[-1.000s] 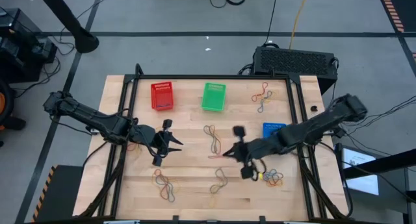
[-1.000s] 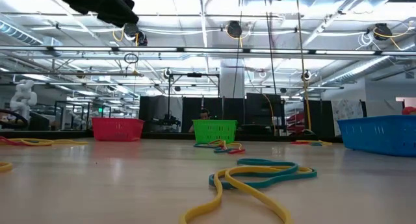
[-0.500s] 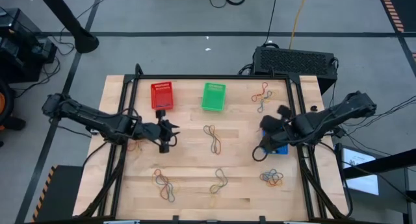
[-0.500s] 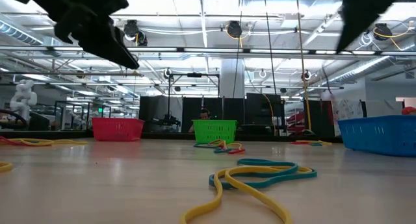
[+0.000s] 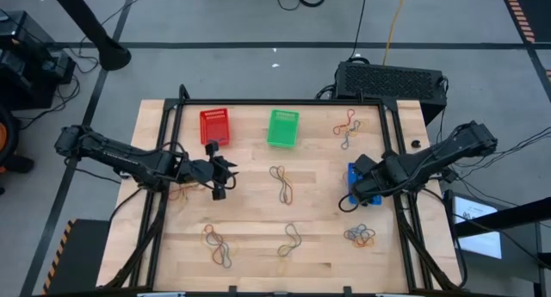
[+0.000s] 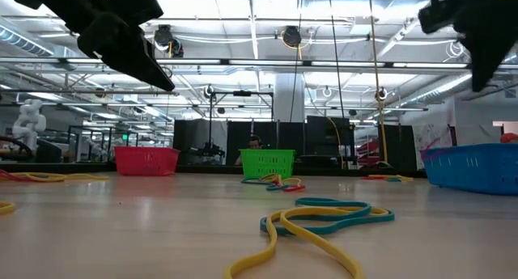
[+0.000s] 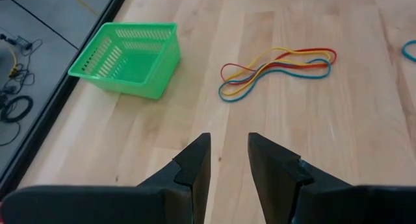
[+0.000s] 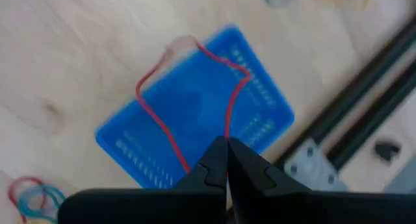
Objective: Sort rubber bands into baskets
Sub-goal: Put the red rubber band into the blue bin
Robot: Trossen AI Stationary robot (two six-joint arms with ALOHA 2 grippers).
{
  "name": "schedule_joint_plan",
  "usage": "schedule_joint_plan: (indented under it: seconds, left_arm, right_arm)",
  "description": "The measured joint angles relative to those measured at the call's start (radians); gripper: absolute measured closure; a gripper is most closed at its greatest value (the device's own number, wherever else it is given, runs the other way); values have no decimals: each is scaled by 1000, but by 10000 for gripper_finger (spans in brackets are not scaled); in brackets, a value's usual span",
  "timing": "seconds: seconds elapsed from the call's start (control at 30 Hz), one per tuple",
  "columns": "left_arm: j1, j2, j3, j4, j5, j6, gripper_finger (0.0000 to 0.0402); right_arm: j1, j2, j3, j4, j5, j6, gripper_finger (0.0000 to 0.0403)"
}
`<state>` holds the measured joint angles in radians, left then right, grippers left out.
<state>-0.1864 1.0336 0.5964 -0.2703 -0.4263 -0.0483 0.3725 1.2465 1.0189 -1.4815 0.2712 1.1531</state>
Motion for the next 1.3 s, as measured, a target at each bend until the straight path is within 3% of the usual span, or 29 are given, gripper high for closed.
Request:
schedule_joint_plan:
  seconds: [0.43,0.73,1.0,1.17,1.3]
  left_arm:
    - [1,0,0,5,3,-1,291]
    - [1,0,0,18,3,1,291]
    - [4,0,0,21,-2,42,291]
    - [46,-23,-1,30,-141,58,291]
    - [93,-92,-58,135,-158,64,291]
  right_arm:
    - [0,0,-107,-94,-124,133,402]
    - [0,12,-107,-64,-99,102,402]
    - [0,12,-107,176,24,39,402]
    - [0,12,-107,172,16,39,403]
    - [0,12,-108,105,11,90,403]
